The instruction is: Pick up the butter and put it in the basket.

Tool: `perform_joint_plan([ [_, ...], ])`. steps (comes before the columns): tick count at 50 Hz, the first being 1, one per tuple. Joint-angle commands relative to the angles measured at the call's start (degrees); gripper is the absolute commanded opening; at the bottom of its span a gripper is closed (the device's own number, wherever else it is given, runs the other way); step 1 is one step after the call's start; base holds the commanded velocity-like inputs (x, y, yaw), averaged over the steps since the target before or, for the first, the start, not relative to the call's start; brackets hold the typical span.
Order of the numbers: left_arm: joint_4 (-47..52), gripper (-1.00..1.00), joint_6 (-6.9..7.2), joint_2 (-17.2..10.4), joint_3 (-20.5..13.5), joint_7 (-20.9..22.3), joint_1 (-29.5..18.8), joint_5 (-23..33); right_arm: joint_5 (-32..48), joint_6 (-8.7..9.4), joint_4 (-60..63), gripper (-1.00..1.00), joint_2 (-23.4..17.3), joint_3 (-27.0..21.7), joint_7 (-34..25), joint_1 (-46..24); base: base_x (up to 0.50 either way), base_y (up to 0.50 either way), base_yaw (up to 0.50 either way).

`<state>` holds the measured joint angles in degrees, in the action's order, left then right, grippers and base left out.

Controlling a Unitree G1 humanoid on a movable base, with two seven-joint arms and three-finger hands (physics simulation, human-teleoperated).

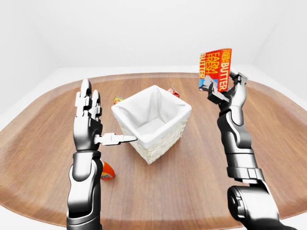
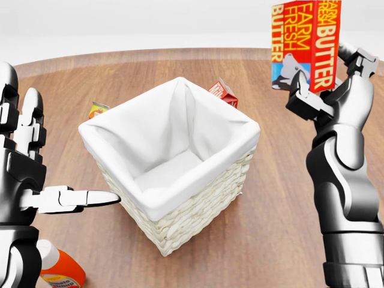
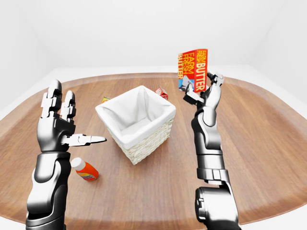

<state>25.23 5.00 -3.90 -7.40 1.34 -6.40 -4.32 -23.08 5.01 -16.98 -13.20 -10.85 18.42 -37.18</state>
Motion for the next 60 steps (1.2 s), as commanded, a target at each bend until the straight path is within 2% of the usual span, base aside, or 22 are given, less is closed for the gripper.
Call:
perform_joint_plan([
  [1, 0.23, 1.0, 0.0, 0.01, -0.13, -0.06, 0.19, -0.36, 0.89, -0.01, 3.99, -1.0, -0.28, 0.7, -0.37, -5.64, 0.0, 0.0, 0.0],
  [13, 0.15, 1.0, 0.0, 0.08, -0.15, -0.15, 0.41, -0.65, 7.83, -0.01, 1.36, -1.0, -0.25, 2.65, -5.43, -9.26, 0.0, 0.0, 0.0],
  [35, -0.03, 1.0, 0.0, -0.04, -0.62, -0.34, 0.33, -1.6, 24.28, -0.01, -16.64, -1.0, -1.55, 5.52, -15.23, -21.44, 0.0, 0.0, 0.0],
  [47, -0.19, 1.0, 0.0, -0.15, -0.99, -0.43, 0.35, -2.31, 33.33, -0.01, -19.87, -1.0, -2.02, 7.3, -22.25, -23.74, 0.0, 0.0, 0.0],
  [60, -0.33, 1.0, 0.0, -0.32, -1.31, -0.48, 0.39, -2.94, 38.97, -0.01, -20.89, -1.0, -0.43, 7.29, -25.75, -25.19, 0.0, 0.0, 0.0],
])
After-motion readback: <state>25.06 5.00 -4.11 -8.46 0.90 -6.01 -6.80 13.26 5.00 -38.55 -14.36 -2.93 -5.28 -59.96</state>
